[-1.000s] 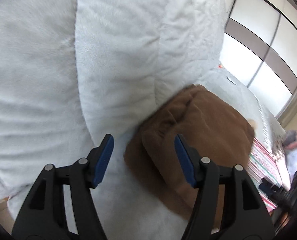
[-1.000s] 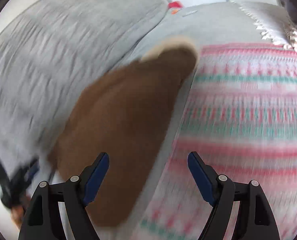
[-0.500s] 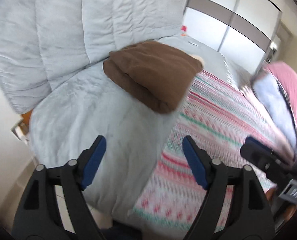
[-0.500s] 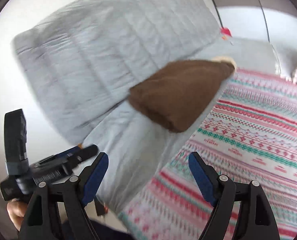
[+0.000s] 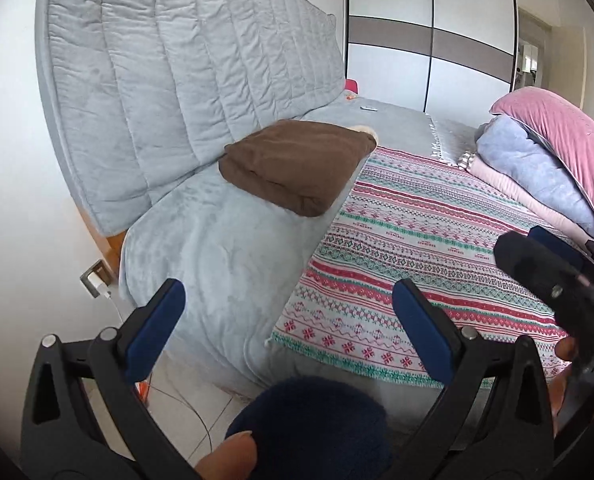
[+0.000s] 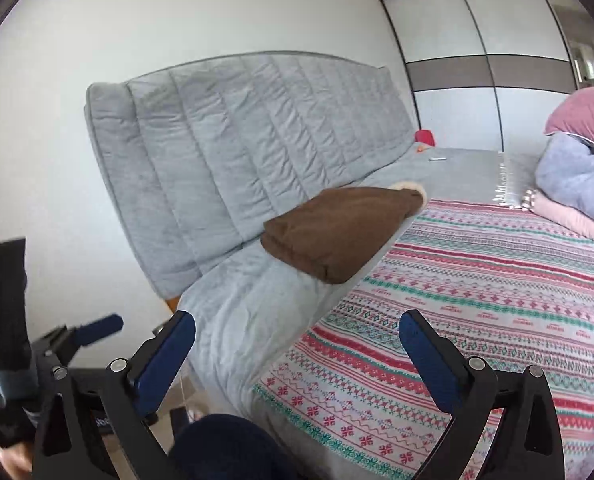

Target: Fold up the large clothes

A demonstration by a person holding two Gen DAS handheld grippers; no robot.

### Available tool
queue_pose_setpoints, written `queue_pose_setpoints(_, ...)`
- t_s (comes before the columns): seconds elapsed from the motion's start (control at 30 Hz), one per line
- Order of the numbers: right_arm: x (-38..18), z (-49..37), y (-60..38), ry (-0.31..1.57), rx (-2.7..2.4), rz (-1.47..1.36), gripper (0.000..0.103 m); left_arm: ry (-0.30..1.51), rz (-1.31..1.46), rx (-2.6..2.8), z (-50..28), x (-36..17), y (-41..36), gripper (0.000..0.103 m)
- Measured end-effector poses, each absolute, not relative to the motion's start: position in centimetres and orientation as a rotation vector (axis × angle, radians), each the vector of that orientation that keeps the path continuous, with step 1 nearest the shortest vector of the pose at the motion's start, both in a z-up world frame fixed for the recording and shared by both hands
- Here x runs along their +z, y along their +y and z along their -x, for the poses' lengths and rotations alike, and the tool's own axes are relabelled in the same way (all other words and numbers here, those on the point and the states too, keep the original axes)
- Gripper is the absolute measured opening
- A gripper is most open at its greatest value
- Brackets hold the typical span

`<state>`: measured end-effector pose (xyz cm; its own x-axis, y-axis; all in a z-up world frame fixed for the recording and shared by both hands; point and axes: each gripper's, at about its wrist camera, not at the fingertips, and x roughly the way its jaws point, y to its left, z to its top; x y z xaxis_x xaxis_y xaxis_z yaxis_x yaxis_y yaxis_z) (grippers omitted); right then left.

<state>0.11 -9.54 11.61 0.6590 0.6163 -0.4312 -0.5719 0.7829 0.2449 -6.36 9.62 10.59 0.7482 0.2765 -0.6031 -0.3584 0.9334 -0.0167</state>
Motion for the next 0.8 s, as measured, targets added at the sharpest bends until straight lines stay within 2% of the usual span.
queue_pose_setpoints(0.43,10.8,3.6,-14.6,0.528,0.591,-0.162,0.103,0.554,0.043,0.396,9.8,11.6,4.6,0.103)
queue_pose_setpoints(0.8,9.9,5.4,-14.4,0.492,0.563,-0.014,0.103,0.551,0.038,0.426,9.5,10.6,3.8,0.103)
